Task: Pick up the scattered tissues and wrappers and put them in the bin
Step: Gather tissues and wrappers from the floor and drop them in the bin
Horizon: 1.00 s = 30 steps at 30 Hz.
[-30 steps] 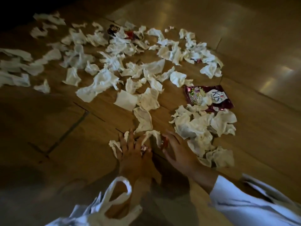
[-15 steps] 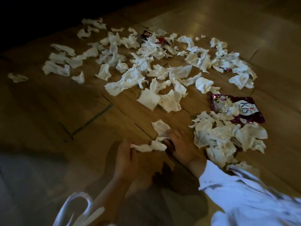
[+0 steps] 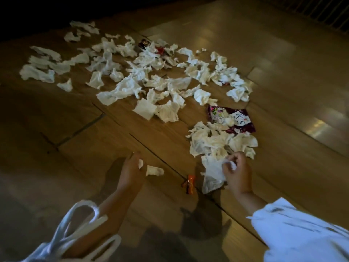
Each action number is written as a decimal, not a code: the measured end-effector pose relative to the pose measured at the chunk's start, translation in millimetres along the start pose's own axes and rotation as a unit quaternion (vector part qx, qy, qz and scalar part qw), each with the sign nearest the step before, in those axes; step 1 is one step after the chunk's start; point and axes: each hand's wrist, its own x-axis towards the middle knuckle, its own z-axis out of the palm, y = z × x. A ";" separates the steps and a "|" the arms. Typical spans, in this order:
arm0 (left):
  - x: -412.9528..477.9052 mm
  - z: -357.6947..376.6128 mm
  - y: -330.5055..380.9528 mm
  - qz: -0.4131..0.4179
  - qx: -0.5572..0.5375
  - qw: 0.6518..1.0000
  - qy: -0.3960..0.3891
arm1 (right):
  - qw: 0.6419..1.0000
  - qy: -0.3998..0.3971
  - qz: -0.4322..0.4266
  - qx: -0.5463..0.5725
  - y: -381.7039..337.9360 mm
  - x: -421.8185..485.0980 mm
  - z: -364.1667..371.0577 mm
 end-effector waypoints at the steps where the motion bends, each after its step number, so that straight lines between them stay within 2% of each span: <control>1: -2.5 5.6 0.9 0.014 0.024 0.999 -0.024 | 1.000 -0.017 -0.011 -0.019 7.0 -1.6 -3.9; 3: -8.3 15.9 2.6 0.051 0.075 0.994 -0.053 | 0.991 -0.096 -0.041 -0.088 18.7 -10.1 -3.0; 6: -21.4 30.2 8.6 0.103 0.109 0.984 -0.093 | 0.930 -0.203 -0.137 -0.274 30.1 -29.5 11.5; 8: -28.8 40.5 16.8 0.139 0.149 0.970 -0.129 | 0.905 -0.258 -0.172 -0.290 33.5 -36.7 19.1; 10: -33.1 54.0 23.2 0.196 0.210 0.940 -0.186 | 0.911 -0.291 -0.166 -0.240 35.1 -35.0 18.9; 11: -34.6 60.9 25.3 0.221 0.239 0.920 -0.220 | 0.925 -0.271 -0.158 -0.214 37.7 -32.0 16.6; 14: -39.0 77.7 27.7 0.276 0.330 0.860 -0.274 | 0.970 -0.071 -0.111 -0.205 52.8 -17.8 5.0; 15: -40.6 80.8 26.8 0.281 0.349 0.850 -0.276 | 0.975 -0.039 -0.087 -0.202 59.3 -13.7 0.3; 16: -42.1 82.3 26.0 0.283 0.359 0.846 -0.273 | 0.976 -0.043 -0.083 -0.195 66.1 -11.2 -2.5; 20: -47.0 78.8 16.9 0.273 0.363 0.852 -0.262 | 0.964 -0.148 -0.151 -0.165 82.5 -18.3 3.9; 23: -47.5 68.2 13.2 0.254 0.369 0.852 -0.272 | 0.953 -0.201 -0.168 -0.150 69.0 -30.0 14.3; 25: -45.8 61.7 11.5 0.252 0.380 0.848 -0.272 | 0.959 -0.190 -0.179 -0.109 55.2 -27.1 18.7; 27: -45.0 58.4 7.9 0.259 0.375 0.853 -0.256 | 0.973 -0.143 -0.165 -0.069 42.8 -12.5 23.4; 30: -43.6 56.2 -2.0 0.260 0.336 0.874 -0.234 | 0.979 -0.093 -0.107 -0.145 36.5 10.8 32.9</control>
